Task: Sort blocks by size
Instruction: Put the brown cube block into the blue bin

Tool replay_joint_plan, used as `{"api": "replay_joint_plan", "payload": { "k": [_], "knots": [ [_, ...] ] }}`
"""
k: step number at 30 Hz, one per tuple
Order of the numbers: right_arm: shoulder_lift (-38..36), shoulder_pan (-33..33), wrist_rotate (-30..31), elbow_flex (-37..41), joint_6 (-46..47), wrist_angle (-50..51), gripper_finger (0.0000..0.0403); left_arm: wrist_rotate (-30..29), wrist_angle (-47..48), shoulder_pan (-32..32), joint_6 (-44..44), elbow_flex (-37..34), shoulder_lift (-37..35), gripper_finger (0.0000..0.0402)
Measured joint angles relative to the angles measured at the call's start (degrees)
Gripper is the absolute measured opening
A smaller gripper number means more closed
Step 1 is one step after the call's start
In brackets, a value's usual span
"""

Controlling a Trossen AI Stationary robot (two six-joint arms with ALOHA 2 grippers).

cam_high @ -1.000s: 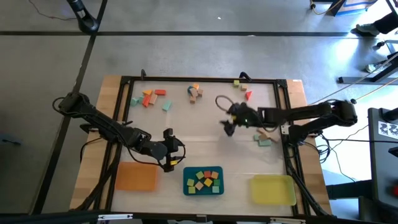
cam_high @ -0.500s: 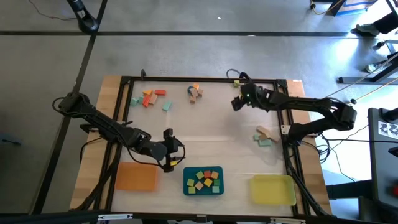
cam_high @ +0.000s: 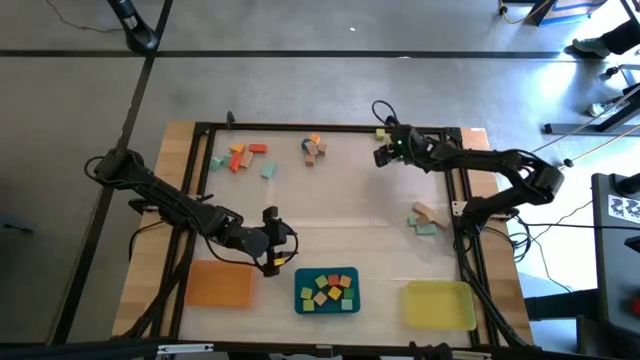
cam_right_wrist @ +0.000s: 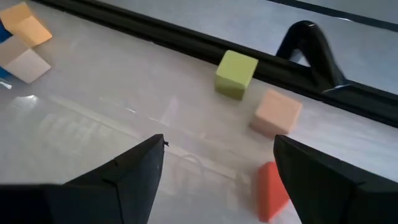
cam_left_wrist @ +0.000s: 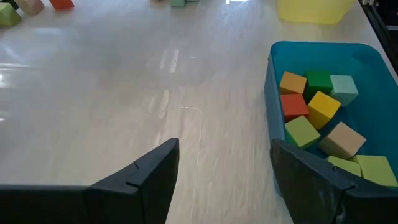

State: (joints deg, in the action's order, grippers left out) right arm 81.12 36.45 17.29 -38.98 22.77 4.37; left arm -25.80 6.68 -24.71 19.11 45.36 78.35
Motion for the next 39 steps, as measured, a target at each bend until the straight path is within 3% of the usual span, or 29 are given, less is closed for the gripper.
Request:
{"api": "replay_joint_plan", "payload": {
  "k": [10,28,39],
  "knots": [
    [7.3,3.9,1.2,0.1,0.9,-6.1,0.0301,0.0,0.0,0.1,-0.1,0.0,0.0,0.0237],
    [12.9,6.5,-0.6,-0.1,0.6,-14.3,0.0301,0.0,0.2,0.5,-0.2,0.0,0.0,0.0237],
    [13.0,2.4,-7.2,-0.2,-1.0,-13.0,0.0301,0.0,0.2,0.5,0.0,0.0,0.0,0.0237]
  ]
}}
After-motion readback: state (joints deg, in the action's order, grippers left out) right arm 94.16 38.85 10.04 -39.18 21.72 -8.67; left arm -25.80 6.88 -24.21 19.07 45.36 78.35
